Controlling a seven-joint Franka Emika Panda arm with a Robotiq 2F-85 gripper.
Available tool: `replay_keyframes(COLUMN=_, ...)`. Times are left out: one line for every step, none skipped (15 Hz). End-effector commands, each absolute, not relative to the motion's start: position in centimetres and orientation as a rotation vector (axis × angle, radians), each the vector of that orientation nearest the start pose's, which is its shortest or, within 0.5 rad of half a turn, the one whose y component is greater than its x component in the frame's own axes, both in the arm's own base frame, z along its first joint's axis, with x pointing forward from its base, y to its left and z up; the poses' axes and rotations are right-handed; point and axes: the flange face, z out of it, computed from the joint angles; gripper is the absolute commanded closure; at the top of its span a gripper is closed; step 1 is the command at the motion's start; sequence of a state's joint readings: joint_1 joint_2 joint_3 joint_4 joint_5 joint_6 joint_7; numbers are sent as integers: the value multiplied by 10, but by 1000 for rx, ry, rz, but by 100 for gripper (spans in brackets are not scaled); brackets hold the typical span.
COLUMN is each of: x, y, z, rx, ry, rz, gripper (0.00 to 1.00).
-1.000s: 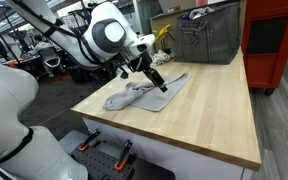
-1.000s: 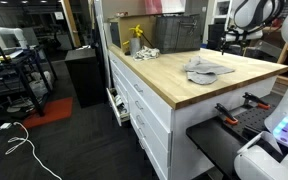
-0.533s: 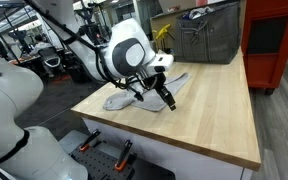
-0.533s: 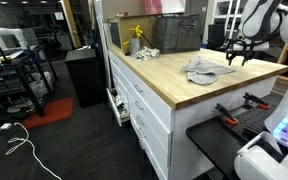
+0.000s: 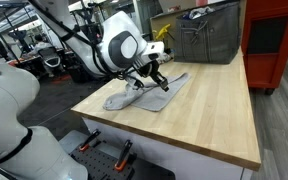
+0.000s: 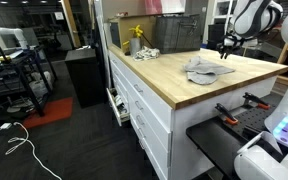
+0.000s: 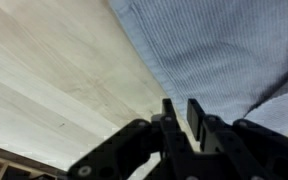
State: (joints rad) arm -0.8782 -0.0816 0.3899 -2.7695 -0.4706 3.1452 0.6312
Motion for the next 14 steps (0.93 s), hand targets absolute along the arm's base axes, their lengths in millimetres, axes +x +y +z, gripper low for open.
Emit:
replay_keyframes(x=391, y=-128, z=302, rx=-3024, ry=879, rz=-801, gripper=48)
replay_keyframes(x=401, y=-121, z=309, rx=-3031, ry=845, rz=-818, gripper=42)
replay_keyframes(x=402, y=-110, z=315, rx=-3029, ry=811, rz=-843, gripper=33)
replay_keyframes(x=401, y=-99, z=321, rx=-3029, ry=775, rz=-866, gripper=26)
replay_keyframes(x=407, y=-90, z=330, rx=-3026, ry=754, rz=-882, gripper=18)
replay_keyframes(x=409, y=-81, z=337, rx=-3023, ry=729, rz=-895, gripper=11)
replay_keyframes(x=410, y=-71, z=343, rx=-3022, ry=700, rz=-905, gripper=5)
replay_keyframes(x=411, y=-61, z=347, rx=-3020, ry=659, rz=-904, gripper=0)
replay_keyframes(x=412, y=-59, z=351, rx=-3012, ry=630, rz=-918, gripper=0)
replay_keyframes(x=416, y=-63, z=340, rx=-3005, ry=665, rz=-907, gripper=6)
replay_keyframes(x=417, y=-57, z=345, rx=-3001, ry=639, rz=-920, gripper=0)
replay_keyframes(x=417, y=-54, z=348, rx=-2998, ry=629, rz=-927, gripper=0)
replay_keyframes(x=417, y=-55, z=349, rx=-2997, ry=629, rz=-930, gripper=0)
replay_keyframes(x=416, y=-56, z=349, rx=-2997, ry=631, rz=-929, gripper=0)
